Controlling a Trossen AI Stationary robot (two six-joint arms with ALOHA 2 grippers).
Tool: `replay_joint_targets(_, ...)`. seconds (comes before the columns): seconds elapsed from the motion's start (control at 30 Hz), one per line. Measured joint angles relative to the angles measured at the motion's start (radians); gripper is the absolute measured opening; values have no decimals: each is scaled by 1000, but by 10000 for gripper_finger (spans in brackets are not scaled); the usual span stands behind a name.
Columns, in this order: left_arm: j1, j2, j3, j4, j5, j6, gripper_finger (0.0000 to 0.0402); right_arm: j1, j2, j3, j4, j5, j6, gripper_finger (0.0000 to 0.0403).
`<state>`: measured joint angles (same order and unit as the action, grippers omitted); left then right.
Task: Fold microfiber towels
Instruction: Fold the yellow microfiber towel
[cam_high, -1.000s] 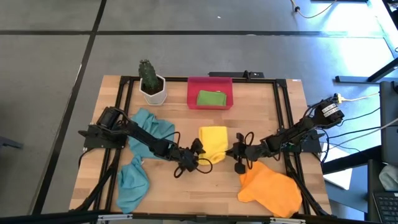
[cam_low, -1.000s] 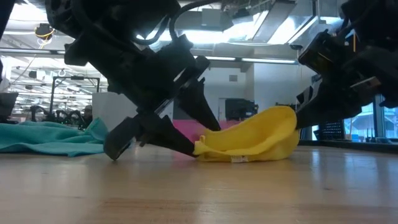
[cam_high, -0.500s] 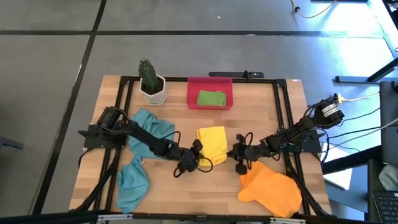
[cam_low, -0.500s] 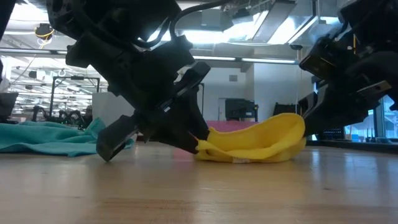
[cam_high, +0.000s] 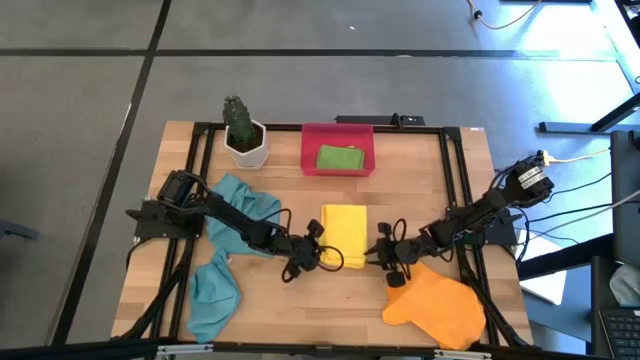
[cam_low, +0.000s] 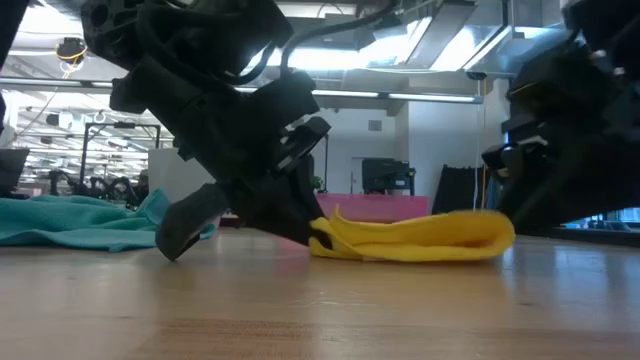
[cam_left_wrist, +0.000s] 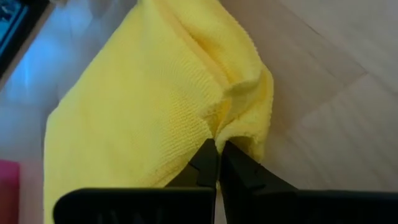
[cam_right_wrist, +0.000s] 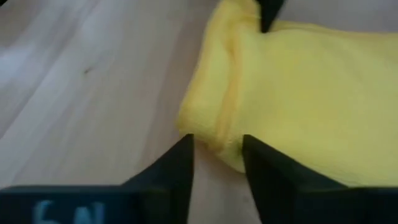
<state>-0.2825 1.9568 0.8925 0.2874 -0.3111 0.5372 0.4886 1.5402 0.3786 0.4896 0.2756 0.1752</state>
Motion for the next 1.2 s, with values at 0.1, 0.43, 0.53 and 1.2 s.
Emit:
replay_joint_targets(0.1,9,-4,0,4,15,-21,0,33,0,0,-15,9,-26,182)
replay_joint_targets(0.43,29,-8,-2,24,40,-78,0,132,65,94,-177,282,-203,230)
replay_joint_targets(0.53,30,-8,-2,24,43,-91,0,137,128,159,-259,318,-237,226)
replay_joint_targets(1.2,21,-17,1,-2,52,-169,0,143,243,298,-371,379,-202,14)
